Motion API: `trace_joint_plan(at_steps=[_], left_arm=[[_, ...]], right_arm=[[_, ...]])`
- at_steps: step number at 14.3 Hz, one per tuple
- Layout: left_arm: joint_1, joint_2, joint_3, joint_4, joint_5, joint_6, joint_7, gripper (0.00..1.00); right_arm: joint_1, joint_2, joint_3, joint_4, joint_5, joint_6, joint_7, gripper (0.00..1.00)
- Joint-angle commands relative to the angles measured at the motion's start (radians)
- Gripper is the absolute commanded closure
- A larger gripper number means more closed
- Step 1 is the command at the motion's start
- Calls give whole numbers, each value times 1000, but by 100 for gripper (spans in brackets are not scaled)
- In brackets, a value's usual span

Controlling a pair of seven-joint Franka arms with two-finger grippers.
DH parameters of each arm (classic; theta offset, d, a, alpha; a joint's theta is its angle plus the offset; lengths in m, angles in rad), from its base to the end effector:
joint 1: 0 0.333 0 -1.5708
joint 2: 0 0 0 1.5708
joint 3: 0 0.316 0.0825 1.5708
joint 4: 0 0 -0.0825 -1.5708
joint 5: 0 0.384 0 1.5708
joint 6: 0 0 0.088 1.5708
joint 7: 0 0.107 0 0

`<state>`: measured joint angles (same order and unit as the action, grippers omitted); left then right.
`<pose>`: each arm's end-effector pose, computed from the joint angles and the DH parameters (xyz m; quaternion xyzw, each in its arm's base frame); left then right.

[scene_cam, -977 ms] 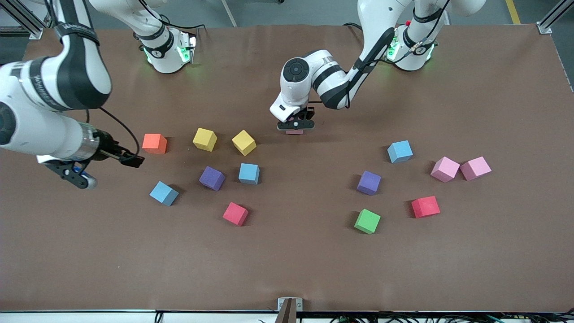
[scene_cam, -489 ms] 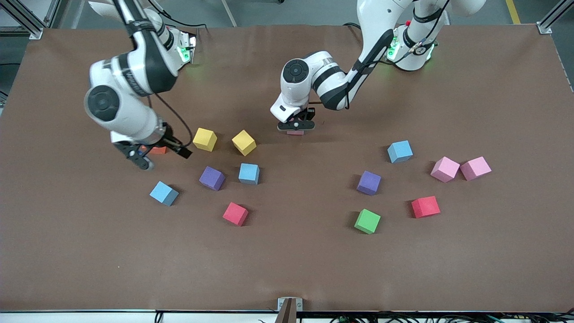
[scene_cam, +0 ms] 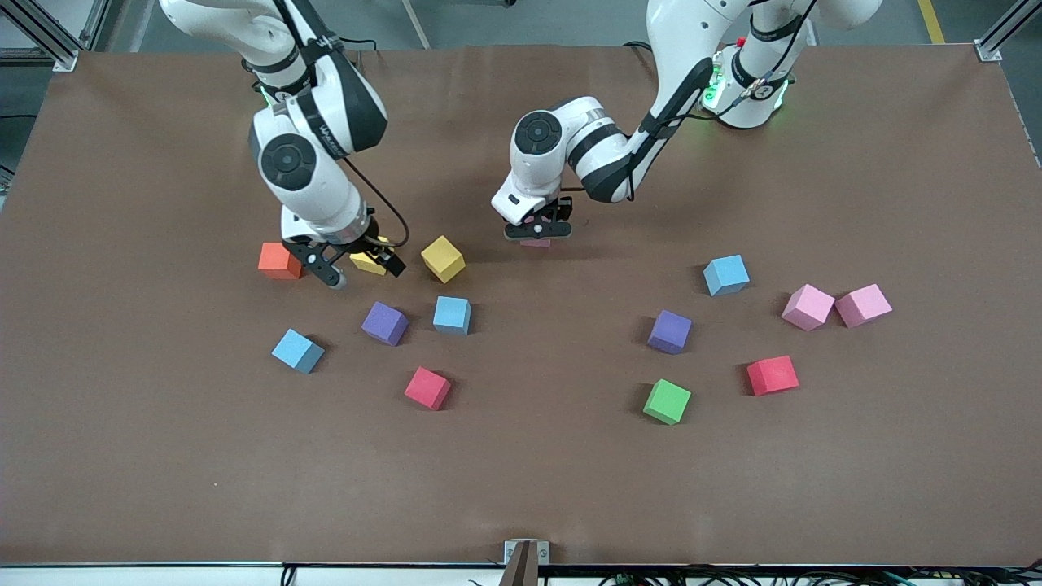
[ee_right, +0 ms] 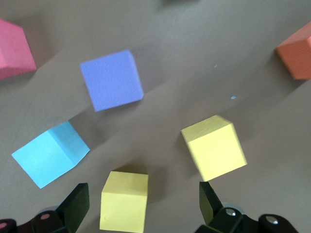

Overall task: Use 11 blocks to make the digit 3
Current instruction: 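Place the pink block with the left gripper while the right gripper grasps yellow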

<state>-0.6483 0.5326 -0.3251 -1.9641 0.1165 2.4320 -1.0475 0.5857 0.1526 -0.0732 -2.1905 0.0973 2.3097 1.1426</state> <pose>0.3496 -0.5031 0.2094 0.9988 0.0117 -0.0464 0.0102 0.4753 0.2700 0.3143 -0.9395 0.3409 0.0330 0.0082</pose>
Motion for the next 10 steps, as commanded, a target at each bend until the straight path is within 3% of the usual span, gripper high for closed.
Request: trace_joint_plan(at_steps=[1,6,10], left_arm=[[2,-9,1,5,28,2,-28,0],[25,-150,6,4,26,-102,-35,0],[183,-299,5,23,22,-166,-45,0]], right_arm=[[52,53,-10,-12,4,80,66,0],[124,148,-11,-15,4,187,131,0],[149,182,-11,-15,4,226,170,0]])
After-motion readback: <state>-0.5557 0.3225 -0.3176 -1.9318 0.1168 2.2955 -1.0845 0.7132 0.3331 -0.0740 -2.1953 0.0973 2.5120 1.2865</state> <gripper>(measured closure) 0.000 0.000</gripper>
